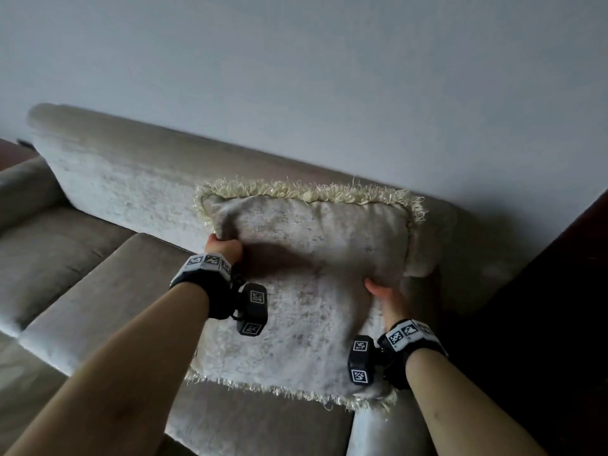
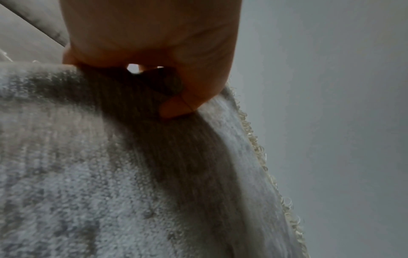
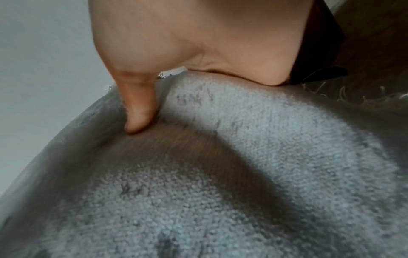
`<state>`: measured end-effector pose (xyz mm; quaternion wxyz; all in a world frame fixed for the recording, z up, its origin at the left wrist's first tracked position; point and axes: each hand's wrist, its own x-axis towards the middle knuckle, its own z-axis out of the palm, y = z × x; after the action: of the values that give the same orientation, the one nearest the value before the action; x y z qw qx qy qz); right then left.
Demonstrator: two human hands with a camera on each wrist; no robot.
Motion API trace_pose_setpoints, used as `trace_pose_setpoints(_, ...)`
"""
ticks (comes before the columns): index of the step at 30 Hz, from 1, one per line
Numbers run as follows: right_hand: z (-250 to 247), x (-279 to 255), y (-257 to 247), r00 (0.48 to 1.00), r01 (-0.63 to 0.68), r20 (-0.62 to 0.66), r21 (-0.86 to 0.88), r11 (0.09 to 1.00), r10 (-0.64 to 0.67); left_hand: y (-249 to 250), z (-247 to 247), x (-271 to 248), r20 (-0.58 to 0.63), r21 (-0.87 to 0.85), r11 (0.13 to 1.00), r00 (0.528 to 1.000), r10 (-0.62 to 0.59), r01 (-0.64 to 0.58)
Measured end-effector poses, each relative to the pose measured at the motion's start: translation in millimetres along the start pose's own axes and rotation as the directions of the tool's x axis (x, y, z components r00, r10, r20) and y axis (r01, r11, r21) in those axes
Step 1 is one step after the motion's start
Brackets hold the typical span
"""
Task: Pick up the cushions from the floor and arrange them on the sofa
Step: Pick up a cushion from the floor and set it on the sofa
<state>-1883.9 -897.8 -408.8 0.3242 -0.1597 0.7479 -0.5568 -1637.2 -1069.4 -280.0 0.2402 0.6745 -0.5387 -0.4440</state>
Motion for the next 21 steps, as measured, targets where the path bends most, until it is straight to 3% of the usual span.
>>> trace_pose_setpoints(3, 12, 51, 11, 0.998, -0.039, -0.051, -0.019, 0.999, 0.038, 14, 41, 58, 0.038, 0.054, 0.999, 0.999, 0.0, -0.002)
trace_pose_setpoints(6, 24, 101, 34, 0.991, -0.057, -0.113, 0.071, 0.996, 0.065, 22, 84, 116, 0.086, 0.097, 0.995, 0.996, -0.015, 0.006)
trace_pose_setpoints(9, 30, 147, 78, 0.969, -0.163, -0.16, 0.151, 0.975, 0.187, 16, 134, 171, 0.158, 0.135, 0.991, 0.987, -0.022, 0.001)
trace_pose_setpoints(13, 47, 178, 151, 0.849, -0.393, -0.313, 0.167, 0.904, 0.426, -56, 221, 267, 0.31, 0.224, 0.974, 0.946, -0.096, 0.025)
trace_pose_setpoints(16, 77, 186, 187, 0.803, -0.414, -0.429, 0.099, 0.905, 0.415, -148, 285, 343, 0.339, 0.275, 0.96, 0.93, -0.142, 0.046)
trace_pose_setpoints(18, 91, 192, 201, 0.77, -0.4, -0.501, 0.103, 0.911, 0.395, -169, 297, 355, 0.332, 0.297, 0.954, 0.933, -0.137, 0.034)
trace_pose_setpoints(21, 100, 199, 209, 0.749, -0.351, -0.55, 0.142, 0.925, 0.369, -151, 287, 343, 0.396, 0.247, 0.968, 0.917, -0.055, -0.049)
